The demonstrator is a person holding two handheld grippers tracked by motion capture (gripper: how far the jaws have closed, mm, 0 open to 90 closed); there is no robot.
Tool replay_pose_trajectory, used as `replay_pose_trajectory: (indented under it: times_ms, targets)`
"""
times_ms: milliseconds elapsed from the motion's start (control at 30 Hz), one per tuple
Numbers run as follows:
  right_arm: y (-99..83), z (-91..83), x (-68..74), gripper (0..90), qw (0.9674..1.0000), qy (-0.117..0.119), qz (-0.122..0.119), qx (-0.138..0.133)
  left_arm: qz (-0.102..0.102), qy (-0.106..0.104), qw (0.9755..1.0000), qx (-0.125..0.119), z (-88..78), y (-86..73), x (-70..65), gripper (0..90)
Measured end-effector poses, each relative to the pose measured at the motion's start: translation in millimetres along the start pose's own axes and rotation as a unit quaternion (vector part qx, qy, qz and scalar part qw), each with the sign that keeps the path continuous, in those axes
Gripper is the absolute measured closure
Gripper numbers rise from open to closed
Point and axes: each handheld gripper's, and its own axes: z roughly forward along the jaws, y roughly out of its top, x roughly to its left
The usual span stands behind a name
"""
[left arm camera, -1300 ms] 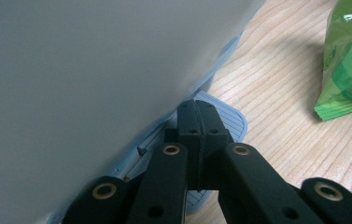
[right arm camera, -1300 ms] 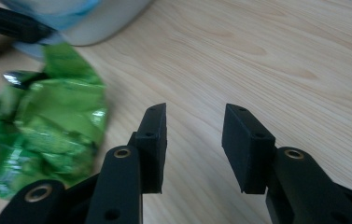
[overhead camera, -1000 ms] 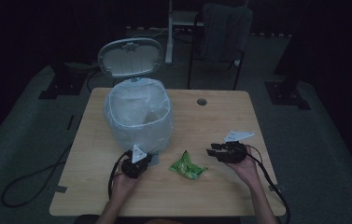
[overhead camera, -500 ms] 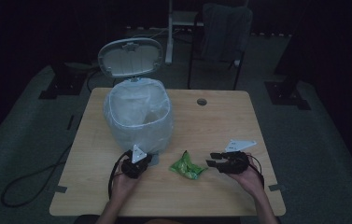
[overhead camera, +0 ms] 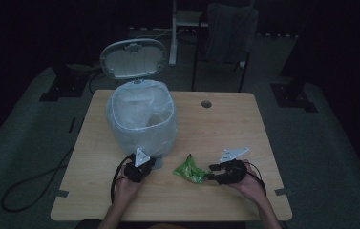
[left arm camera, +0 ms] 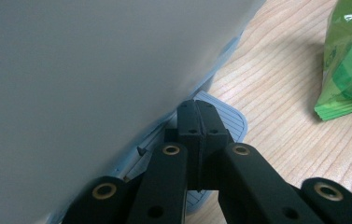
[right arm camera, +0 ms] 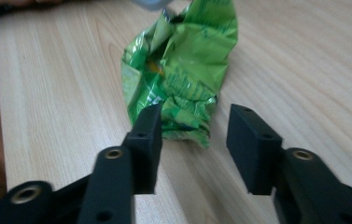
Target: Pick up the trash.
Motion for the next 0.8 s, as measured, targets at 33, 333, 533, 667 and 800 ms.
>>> replay_pose_trajectory:
  times_ms: [33,333,533,667,800]
  targets:
    - [0.2,2.0,0.3,59.4,1.0000,0.001,-0.002,0.005,0.000,0.000,1.0000,0.000,0.0,0.0,-0.1,90.0]
    - [6.8,13.0,2.3,76.8,0.9995,-0.012,-0.016,0.022,-0.001,0.000,1.0000,0.000,0.0,0.0,-0.1,90.0]
    - [11.9,16.0,3.9,63.8,0.9996,-0.013,-0.022,0.011,0.000,0.000,1.0000,0.000,0.0,0.0,0.0,90.0]
    - [14.7,19.4,5.8,69.6,0.9995,-0.010,-0.030,0.009,0.001,0.000,1.0000,0.000,0.0,0.1,0.1,90.0]
    - [16.5,23.1,8.5,77.7,0.9990,-0.015,-0.041,0.011,0.000,0.000,1.0000,0.000,0.0,0.1,0.0,90.0]
